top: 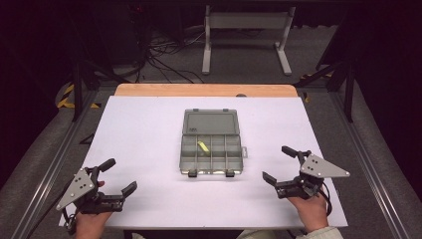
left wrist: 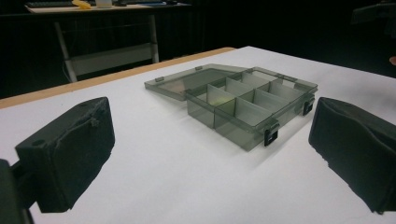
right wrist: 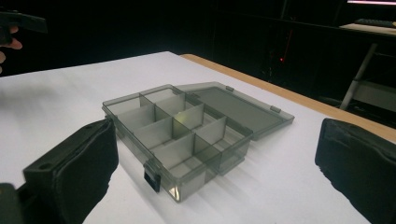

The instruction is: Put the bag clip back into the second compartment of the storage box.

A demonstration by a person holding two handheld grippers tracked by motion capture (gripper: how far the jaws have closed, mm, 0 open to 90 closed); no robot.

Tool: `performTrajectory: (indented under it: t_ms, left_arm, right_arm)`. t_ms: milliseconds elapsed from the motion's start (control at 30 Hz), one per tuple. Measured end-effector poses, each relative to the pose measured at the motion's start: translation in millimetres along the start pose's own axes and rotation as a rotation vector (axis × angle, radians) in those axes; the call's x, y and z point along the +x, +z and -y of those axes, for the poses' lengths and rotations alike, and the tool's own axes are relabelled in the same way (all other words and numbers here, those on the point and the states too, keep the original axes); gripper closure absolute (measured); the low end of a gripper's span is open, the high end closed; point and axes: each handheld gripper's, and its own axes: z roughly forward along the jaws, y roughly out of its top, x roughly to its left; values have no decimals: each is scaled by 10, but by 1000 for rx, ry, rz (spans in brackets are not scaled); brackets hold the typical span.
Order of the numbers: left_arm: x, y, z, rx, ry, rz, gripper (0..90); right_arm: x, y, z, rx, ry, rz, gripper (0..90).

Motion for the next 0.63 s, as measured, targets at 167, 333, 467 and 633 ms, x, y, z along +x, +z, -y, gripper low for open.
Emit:
performTrajectory:
  t_ms: [167,333,467,633]
  left_arm:
    - [8,0,9,-3,2,2,6]
    - [1,5,8,-8,5,8,5]
    - [-3,6,6,-13,9,11,2]
    - [6,5,11,-22,1,9,0]
  right_arm:
    - [-31,-49,195,-2,23,16,1]
    - [-30,-74,356,-4,56,22,1]
    - [-42,-62,452,11,54,37,1]
    - [-70,-33,517,37,66,42,1]
